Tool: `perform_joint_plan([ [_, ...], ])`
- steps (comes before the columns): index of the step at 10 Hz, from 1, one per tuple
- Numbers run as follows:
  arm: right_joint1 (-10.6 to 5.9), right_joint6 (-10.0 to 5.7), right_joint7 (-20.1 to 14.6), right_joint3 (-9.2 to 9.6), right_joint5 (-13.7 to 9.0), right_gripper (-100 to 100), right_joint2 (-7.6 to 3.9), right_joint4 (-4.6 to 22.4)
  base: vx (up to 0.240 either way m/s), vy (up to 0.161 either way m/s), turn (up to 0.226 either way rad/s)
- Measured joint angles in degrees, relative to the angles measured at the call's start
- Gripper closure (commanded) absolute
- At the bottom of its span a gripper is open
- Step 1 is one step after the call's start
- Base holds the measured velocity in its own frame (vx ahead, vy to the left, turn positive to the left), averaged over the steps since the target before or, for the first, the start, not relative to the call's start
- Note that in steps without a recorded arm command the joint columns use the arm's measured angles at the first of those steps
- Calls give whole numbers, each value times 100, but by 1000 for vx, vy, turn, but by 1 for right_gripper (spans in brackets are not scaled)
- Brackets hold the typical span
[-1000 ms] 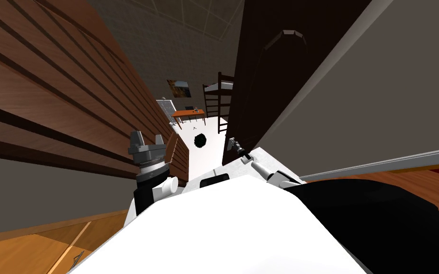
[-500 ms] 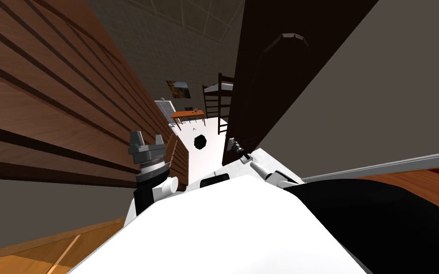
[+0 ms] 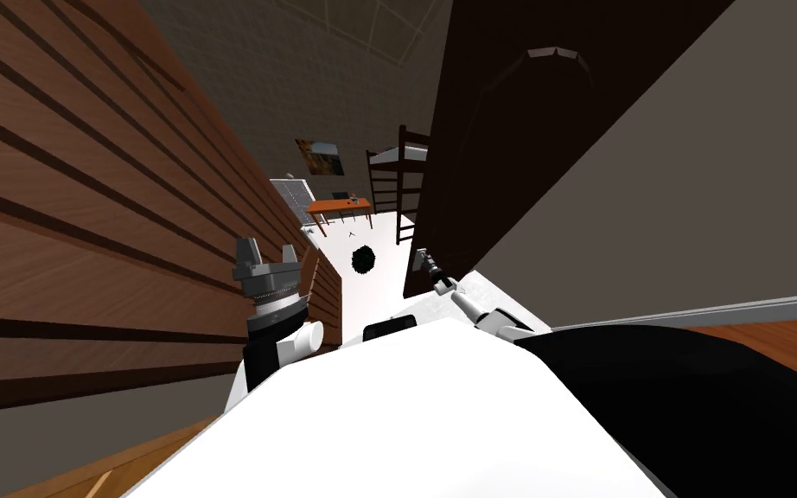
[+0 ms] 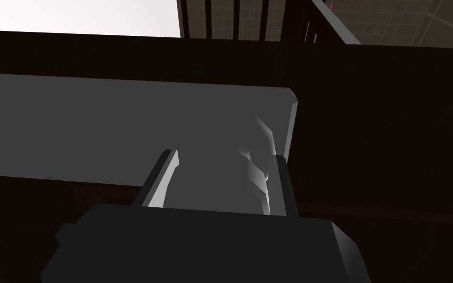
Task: Push the door open
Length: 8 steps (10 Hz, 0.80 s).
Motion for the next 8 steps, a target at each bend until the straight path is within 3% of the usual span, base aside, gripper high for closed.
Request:
perform_joint_plan([
  [3,-157,-20,107,-154,25,100,154,259,84,47,-39],
  [5,-120,107,220,-297,31,100,237,173,97,58,-51],
  [8,-250,156,358,-493,48,100,378,343,100,56,-46],
])
